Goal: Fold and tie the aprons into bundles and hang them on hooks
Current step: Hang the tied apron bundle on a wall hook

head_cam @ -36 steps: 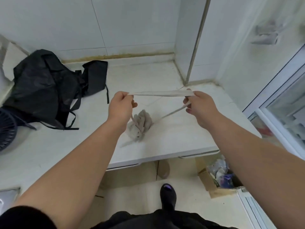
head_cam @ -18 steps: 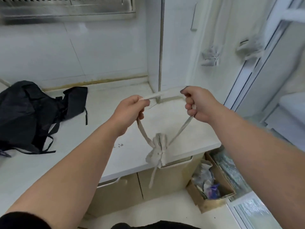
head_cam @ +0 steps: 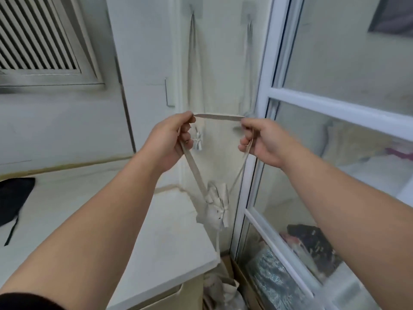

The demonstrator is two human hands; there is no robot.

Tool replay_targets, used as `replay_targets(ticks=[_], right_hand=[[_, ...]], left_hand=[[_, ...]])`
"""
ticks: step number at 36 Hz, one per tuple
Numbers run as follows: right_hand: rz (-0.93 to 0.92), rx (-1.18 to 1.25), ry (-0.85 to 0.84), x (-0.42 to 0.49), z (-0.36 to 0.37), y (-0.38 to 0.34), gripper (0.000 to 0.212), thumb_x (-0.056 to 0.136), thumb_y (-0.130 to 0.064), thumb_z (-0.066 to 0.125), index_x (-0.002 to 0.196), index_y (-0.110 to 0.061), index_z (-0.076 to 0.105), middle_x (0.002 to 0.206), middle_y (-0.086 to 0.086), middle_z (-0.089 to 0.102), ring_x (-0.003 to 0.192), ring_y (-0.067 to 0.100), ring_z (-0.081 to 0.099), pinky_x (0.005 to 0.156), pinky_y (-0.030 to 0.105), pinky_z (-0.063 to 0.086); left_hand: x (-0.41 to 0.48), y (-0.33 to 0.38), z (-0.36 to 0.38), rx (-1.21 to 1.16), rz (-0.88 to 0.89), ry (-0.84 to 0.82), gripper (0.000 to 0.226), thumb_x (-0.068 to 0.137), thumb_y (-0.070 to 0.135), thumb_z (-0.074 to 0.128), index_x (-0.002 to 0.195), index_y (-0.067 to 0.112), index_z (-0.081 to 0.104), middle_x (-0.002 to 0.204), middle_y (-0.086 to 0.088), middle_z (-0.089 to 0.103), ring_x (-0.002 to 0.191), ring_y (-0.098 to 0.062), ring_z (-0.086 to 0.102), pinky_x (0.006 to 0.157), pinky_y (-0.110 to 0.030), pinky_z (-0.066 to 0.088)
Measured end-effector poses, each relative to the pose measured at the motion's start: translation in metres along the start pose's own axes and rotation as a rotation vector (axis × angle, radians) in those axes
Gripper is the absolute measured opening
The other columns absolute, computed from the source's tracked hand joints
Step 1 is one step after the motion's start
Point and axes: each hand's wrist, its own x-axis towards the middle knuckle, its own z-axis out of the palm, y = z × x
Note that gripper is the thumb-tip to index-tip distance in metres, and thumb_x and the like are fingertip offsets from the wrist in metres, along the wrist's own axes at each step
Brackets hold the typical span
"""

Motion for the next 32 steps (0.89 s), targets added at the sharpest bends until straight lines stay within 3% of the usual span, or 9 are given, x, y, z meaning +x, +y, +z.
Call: replay_targets(ticks=[7, 10, 15, 19, 23, 29, 32], right_hand=[[-0.103, -0.030, -0.019, 0.037, -0.032, -0.048, 0.028, 0.094, -0.028, 0.055, 0.071, -0.015, 0.047, 0.044, -0.005, 0.037, 0.045, 0.012, 0.036, 0.040, 0.019, 0.028], [-0.248, -0.072, 0.036, 0.062, -0.039, -0.071, 0.031, 0.089, -0.030, 0.064, 0.071, -0.014, 0.045, 0.045, -0.004, 0.037, 0.045, 0.011, 0.033, 0.039, 0.019, 0.024], [-0.432, -0.247, 0.142, 0.101, -0.036, -0.113, 0.030, 0.092, -0.035, 0.060, 0.071, -0.016, 0.049, 0.056, -0.003, 0.039, 0.051, 0.011, 0.033, 0.043, 0.022, 0.023], [-0.524, -0.365, 0.156, 0.138, -0.019, -0.149, 0.029, 0.094, -0.037, 0.057, 0.074, -0.017, 0.051, 0.062, -0.003, 0.047, 0.050, 0.011, 0.035, 0.037, 0.017, 0.025], [-0.602, -0.361, 0.191, 0.177, 0.002, -0.184, 0.029, 0.094, -0.037, 0.056, 0.078, -0.014, 0.051, 0.062, -0.001, 0.047, 0.052, 0.013, 0.034, 0.040, 0.020, 0.025], [-0.758, -0.413, 0.318, 0.241, 0.022, -0.220, 0.029, 0.094, -0.037, 0.053, 0.079, -0.012, 0.052, 0.071, 0.006, 0.050, 0.056, 0.016, 0.038, 0.052, 0.025, 0.031], [-0.799, -0.377, 0.391, 0.267, 0.026, -0.235, 0.032, 0.094, -0.039, 0.052, 0.075, -0.014, 0.047, 0.074, 0.007, 0.049, 0.055, 0.016, 0.036, 0.051, 0.024, 0.030]], left_hand=[[0.046, 0.014, 0.065, 0.062, 0.165, 0.125, 0.020, 0.096, 0.025, 0.055, 0.081, 0.014, 0.061, 0.068, 0.004, 0.048, 0.050, -0.010, 0.042, 0.053, -0.021, 0.043], [0.070, 0.031, 0.082, 0.088, 0.265, 0.153, 0.019, 0.096, 0.025, 0.056, 0.081, 0.015, 0.063, 0.072, 0.003, 0.053, 0.051, -0.010, 0.044, 0.053, -0.021, 0.045], [0.105, 0.065, 0.101, 0.179, 0.415, 0.158, 0.004, 0.096, 0.020, 0.055, 0.092, 0.021, 0.053, 0.082, 0.001, 0.061, 0.047, -0.009, 0.046, 0.053, -0.024, 0.047], [0.144, 0.099, 0.107, 0.262, 0.575, 0.174, 0.019, 0.095, 0.005, 0.045, 0.084, 0.021, 0.046, 0.084, 0.001, 0.058, 0.043, -0.009, 0.048, 0.050, -0.023, 0.047], [0.187, 0.133, 0.109, 0.377, 0.678, 0.185, 0.032, 0.092, -0.002, 0.035, 0.079, 0.019, 0.056, 0.085, 0.006, 0.054, 0.046, -0.006, 0.052, 0.051, -0.021, 0.047], [0.245, 0.170, 0.115, 0.504, 0.698, 0.088, 0.022, 0.099, 0.013, 0.039, 0.113, 0.024, 0.052, 0.098, 0.009, 0.056, 0.065, -0.006, 0.057, 0.052, -0.017, 0.046], [0.272, 0.187, 0.116, 0.594, 0.762, 0.089, 0.031, 0.098, 0.010, 0.039, 0.121, 0.021, 0.055, 0.097, 0.011, 0.058, 0.065, -0.004, 0.056, 0.052, -0.016, 0.043]])
